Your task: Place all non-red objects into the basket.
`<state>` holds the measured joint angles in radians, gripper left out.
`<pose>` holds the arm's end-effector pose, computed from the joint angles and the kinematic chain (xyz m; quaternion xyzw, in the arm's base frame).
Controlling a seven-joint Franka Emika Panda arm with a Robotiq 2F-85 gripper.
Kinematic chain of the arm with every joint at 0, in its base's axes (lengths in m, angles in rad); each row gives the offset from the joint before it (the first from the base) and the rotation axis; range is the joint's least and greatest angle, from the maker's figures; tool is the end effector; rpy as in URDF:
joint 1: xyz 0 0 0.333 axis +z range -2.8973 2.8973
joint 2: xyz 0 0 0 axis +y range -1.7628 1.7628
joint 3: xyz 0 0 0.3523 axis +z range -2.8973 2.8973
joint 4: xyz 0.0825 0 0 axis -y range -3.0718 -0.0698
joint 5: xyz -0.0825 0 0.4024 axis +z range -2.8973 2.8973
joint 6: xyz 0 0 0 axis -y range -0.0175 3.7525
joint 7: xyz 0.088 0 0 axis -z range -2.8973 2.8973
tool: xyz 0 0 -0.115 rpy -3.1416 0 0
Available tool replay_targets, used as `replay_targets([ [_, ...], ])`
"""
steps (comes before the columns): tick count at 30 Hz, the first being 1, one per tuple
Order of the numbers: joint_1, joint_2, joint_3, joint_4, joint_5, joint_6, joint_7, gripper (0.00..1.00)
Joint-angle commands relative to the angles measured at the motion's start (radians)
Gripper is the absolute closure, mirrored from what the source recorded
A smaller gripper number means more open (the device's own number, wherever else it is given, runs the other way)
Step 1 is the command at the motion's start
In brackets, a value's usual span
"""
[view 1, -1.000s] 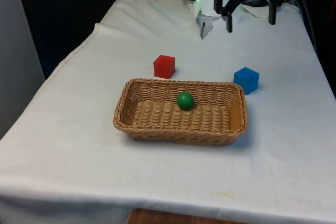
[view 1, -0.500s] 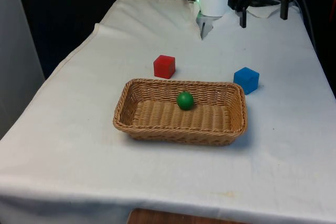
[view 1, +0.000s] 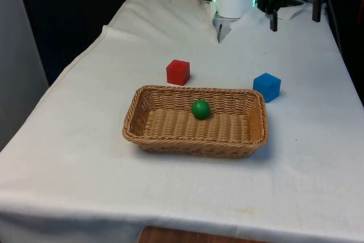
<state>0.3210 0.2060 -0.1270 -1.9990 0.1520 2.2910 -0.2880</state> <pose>0.6104 0.1273 0.3831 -0.9790 -0.1936 -0.0463 0.0442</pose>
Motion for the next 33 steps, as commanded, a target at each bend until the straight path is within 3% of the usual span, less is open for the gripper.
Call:
replay_targets([
  [1, 0.006, 0.007, 0.001, 0.002, -0.01, 0.011, 0.018, 0.0],
  [6, 0.007, 0.01, 0.024, -0.009, -0.015, 0.022, 0.023, 0.0],
  [7, 0.0, 0.011, 0.031, -0.005, -0.004, 0.009, 0.012, 0.0],
  [8, 0.006, 0.012, 0.031, -0.013, -0.018, 0.024, 0.019, 0.0],
  [10, 0.003, 0.016, 0.037, -0.019, -0.016, 0.028, 0.008, 0.0],
  [16, 0.0, 0.033, 0.045, -0.037, -0.005, 0.054, -0.048, 0.0],
  [17, 0.0, 0.028, 0.042, -0.034, -0.009, 0.041, -0.037, 0.0],
  [33, -0.005, 0.079, 0.055, -0.088, 0.016, 0.145, -0.181, 0.0],
])
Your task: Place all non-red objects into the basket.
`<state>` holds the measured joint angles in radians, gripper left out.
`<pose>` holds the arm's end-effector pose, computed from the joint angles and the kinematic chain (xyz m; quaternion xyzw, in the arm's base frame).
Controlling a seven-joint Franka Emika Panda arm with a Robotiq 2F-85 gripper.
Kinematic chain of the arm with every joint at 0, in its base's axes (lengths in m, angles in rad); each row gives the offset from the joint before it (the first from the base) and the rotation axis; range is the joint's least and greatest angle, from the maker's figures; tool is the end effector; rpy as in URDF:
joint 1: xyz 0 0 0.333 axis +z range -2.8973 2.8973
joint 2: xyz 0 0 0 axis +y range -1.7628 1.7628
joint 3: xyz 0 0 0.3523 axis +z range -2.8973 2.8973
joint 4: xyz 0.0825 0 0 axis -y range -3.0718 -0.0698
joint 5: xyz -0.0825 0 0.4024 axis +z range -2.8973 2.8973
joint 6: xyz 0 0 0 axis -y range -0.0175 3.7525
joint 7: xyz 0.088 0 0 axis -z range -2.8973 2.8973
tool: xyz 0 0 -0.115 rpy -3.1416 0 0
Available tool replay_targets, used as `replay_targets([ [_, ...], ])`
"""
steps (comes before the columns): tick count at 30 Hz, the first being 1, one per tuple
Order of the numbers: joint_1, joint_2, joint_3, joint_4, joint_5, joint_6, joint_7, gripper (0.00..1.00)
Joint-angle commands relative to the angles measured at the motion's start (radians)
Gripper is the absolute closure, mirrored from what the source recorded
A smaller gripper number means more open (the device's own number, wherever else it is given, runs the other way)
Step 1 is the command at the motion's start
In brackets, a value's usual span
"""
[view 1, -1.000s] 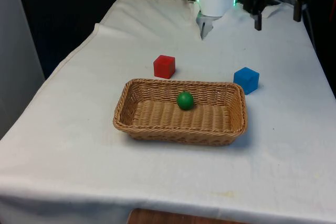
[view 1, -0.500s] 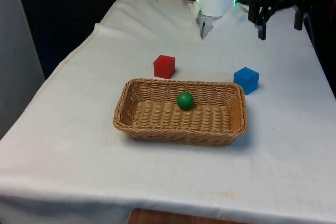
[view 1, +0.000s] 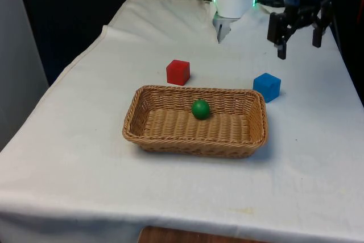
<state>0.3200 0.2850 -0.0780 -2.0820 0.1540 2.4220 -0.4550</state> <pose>0.5944 0.1497 0.3086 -0.9559 -0.2893 -0.0326 0.0382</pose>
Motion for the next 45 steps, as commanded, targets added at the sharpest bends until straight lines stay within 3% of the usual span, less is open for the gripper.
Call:
replay_targets([
  [1, -0.004, 0.0, 0.006, -0.01, 0.014, 0.019, -0.021, 0.0],
  [3, -0.008, -0.001, 0.006, -0.024, 0.017, 0.032, -0.036, 0.0],
  [4, -0.002, 0.003, 0.0, -0.016, 0.001, 0.016, -0.02, 0.0],
  [5, -0.01, -0.002, 0.006, -0.032, 0.019, 0.038, -0.044, 0.0],
  [11, -0.018, -0.019, 0.004, -0.096, 0.036, 0.084, -0.09, 0.0],
  [12, -0.013, -0.009, -0.001, -0.079, 0.022, 0.066, -0.074, 0.0],
  [13, -0.021, -0.023, 0.005, -0.114, 0.039, 0.098, -0.1, 0.0],
  [17, -0.028, -0.025, 0.009, -0.145, 0.053, 0.13, -0.129, 0.0],
  [19, -0.028, -0.022, 0.01, -0.157, 0.067, 0.146, -0.15, 0.0],
  [20, -0.022, -0.023, -0.001, -0.151, 0.045, 0.129, -0.129, 0.0],
  [22, -0.028, -0.016, 0.011, -0.171, 0.085, 0.17, -0.178, 0.0],
  [29, -0.029, 0.013, 0.014, -0.184, 0.113, 0.221, -0.252, 0.0],
  [30, -0.022, 0.011, 0.002, -0.183, 0.096, 0.208, -0.234, 0.0],
  [31, -0.029, 0.016, 0.014, -0.184, 0.114, 0.226, -0.261, 0.0],
  [37, -0.038, 0.041, 0.013, -0.188, 0.114, 0.258, -0.327, 0.0],
  [38, -0.03, 0.042, 0.001, -0.185, 0.097, 0.245, -0.309, 0.0],
  [39, -0.04, 0.043, 0.013, -0.189, 0.115, 0.262, -0.335, 0.0],
  [45, -0.048, 0.055, 0.011, -0.201, 0.116, 0.285, -0.377, 0.0],
])
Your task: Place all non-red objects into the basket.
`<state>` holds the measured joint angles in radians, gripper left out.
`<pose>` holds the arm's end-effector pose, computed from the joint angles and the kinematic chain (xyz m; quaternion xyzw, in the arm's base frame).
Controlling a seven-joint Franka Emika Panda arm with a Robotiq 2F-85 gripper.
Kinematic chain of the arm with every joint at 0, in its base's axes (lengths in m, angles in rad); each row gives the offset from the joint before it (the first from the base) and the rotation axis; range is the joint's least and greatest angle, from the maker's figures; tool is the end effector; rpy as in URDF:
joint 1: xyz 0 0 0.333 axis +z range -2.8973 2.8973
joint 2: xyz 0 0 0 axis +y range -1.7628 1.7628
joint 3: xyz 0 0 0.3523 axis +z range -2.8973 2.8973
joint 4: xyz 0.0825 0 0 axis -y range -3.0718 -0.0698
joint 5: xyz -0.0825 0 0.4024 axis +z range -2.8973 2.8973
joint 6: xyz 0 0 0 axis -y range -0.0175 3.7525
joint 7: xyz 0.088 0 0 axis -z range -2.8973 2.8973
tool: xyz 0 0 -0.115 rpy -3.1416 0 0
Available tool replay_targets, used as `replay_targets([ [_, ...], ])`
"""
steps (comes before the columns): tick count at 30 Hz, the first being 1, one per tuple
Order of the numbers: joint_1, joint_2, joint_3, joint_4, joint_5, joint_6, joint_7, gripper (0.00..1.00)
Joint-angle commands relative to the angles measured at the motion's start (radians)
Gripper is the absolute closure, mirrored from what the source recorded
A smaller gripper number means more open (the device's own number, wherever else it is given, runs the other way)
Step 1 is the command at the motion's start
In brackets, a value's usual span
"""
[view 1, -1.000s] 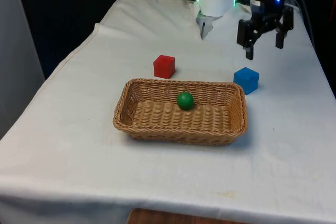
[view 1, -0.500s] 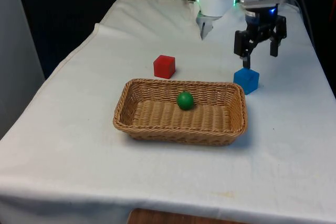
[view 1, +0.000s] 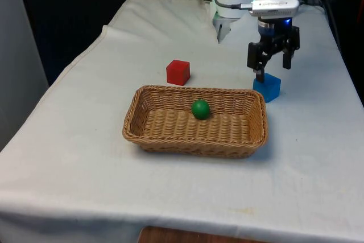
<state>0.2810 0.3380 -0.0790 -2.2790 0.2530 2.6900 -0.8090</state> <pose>0.5532 0.1055 0.2231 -0.9208 -0.3854 -0.0501 0.0328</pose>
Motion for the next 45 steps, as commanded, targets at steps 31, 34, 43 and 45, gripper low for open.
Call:
replay_targets([
  [31, -0.041, 0.065, 0.006, 0.031, 0.029, 0.019, -0.07, 0.0],
  [34, -0.041, 0.074, 0.007, 0.031, 0.041, 0.025, -0.079, 0.0],
  [43, -0.034, 0.09, 0.001, 0.034, 0.069, 0.031, -0.102, 0.0],
  [45, -0.032, 0.09, -0.002, 0.034, 0.067, 0.028, -0.099, 0.0],
])
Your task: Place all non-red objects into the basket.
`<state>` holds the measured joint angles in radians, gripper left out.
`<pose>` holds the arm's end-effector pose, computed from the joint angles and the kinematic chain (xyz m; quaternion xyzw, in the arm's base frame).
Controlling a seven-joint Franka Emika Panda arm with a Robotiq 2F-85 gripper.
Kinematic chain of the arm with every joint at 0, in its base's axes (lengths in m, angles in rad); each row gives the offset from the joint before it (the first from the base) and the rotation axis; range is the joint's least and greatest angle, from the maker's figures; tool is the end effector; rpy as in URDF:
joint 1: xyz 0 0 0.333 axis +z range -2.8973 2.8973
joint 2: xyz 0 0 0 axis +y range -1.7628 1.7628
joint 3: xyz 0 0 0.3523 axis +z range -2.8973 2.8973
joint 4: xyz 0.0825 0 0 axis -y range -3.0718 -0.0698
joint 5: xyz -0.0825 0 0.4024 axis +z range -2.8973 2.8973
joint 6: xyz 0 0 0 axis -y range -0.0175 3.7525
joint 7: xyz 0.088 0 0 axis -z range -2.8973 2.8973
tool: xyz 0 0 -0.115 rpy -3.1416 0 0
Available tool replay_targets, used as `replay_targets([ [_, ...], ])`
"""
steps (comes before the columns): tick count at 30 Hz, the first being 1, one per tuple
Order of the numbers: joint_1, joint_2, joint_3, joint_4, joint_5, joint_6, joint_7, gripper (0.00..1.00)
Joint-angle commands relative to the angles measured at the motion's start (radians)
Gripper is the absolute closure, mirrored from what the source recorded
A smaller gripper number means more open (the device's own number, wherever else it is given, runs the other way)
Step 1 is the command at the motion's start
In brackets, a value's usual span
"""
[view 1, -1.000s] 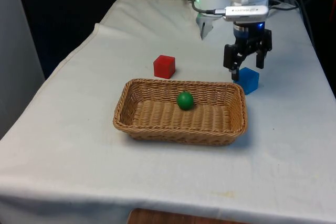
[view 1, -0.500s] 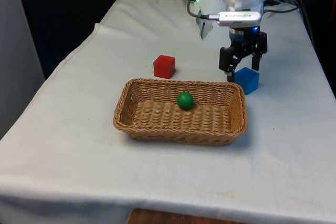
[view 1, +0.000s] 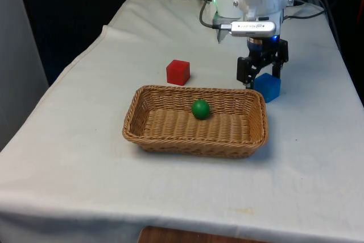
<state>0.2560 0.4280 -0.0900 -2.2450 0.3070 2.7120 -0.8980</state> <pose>0.5620 0.0834 0.1867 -0.9205 -0.3871 -0.0381 0.0369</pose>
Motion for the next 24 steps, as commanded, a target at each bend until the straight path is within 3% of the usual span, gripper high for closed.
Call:
replay_targets([
  [1, 0.0, 0.0, 0.0, 0.0, 0.0, 0.0, 0.0, 0.0],
  [2, -0.007, 0.0, 0.009, 0.0, 0.012, 0.006, -0.01, 0.0],
  [10, -0.007, 0.001, 0.008, 0.001, 0.011, 0.001, -0.008, 0.0],
  [11, 0.0, 0.001, 0.0, -0.001, 0.0, -0.001, 0.0, 0.0],
  [13, -0.007, 0.001, 0.007, 0.001, 0.01, 0.001, -0.008, 0.0],
  [21, -0.007, -0.001, 0.006, 0.0, 0.01, 0.001, -0.008, 0.0],
  [22, -0.001, 0.001, -0.001, -0.001, 0.0, -0.001, 0.0, 0.0],
  [24, -0.007, 0.0, 0.006, 0.0, 0.009, 0.0, -0.008, 0.0],
])
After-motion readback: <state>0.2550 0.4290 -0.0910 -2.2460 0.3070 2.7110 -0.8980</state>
